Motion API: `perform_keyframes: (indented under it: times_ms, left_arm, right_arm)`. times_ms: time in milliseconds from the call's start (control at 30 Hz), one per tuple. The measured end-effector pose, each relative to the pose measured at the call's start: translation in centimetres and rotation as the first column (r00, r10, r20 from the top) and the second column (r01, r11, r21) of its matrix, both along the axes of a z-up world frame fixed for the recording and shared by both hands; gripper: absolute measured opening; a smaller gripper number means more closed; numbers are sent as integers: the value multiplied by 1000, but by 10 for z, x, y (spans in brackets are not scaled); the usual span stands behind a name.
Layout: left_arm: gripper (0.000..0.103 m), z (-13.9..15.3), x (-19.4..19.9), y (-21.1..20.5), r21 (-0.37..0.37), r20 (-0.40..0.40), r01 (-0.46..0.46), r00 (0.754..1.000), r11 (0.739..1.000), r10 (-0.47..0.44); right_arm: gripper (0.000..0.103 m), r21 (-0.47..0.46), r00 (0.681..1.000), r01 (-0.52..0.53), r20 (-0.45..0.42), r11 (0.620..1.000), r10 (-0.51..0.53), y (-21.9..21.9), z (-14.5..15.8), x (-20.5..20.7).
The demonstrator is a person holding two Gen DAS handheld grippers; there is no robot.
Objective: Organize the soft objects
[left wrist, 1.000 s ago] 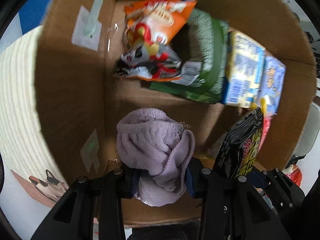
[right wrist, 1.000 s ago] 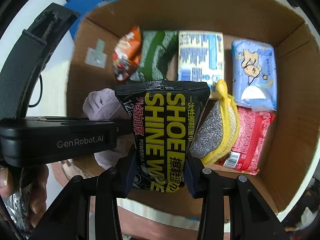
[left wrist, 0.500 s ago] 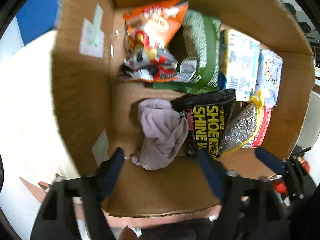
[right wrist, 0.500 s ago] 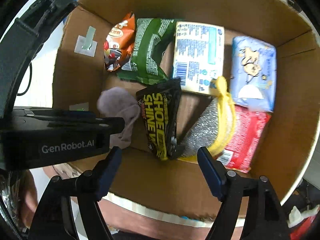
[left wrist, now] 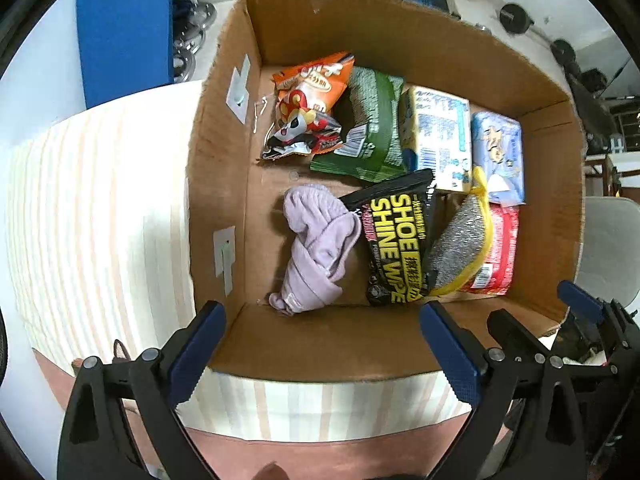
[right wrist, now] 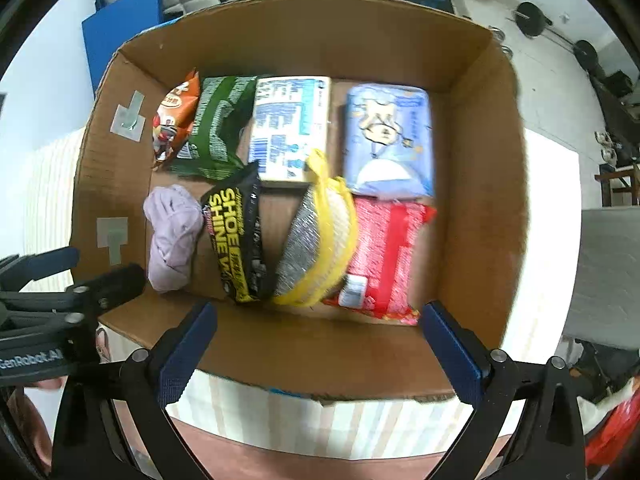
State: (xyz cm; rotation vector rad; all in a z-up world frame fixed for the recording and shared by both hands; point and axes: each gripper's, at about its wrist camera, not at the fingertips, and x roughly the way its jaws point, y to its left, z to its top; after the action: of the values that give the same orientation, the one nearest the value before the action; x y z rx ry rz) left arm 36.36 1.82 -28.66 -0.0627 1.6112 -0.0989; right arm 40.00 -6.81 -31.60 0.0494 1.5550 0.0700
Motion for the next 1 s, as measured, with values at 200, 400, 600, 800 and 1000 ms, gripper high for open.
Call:
perform_keyframes:
  times_ms: [200,400,600,800,1000]
  left_arm:
    - [100,32,-21,-2,28,99,-13,995,1000,11]
    - [100,73,-48,-10,77,234,-2,972,997,-16]
    - [100,133,-93,-18,102,379,-7,925,995,-32]
    - [100,185,-145,-25,91,476,-9,878,996,-36]
    - [100,222,-195,-28,83,539,-13,842,996,-34]
  right_arm:
    - [103,-21,997,26,69,999,-25,-12,26,-20]
    - [103,-20,986,33,163,999,-30,-18,70,-50]
    - [103,15,967,42,250,999,-44,-25,115,-91]
    - [103,25,932,52,357,998,-58,-35,163,-148]
    - [103,44,910,44,409,998,-59,-45,203,-200]
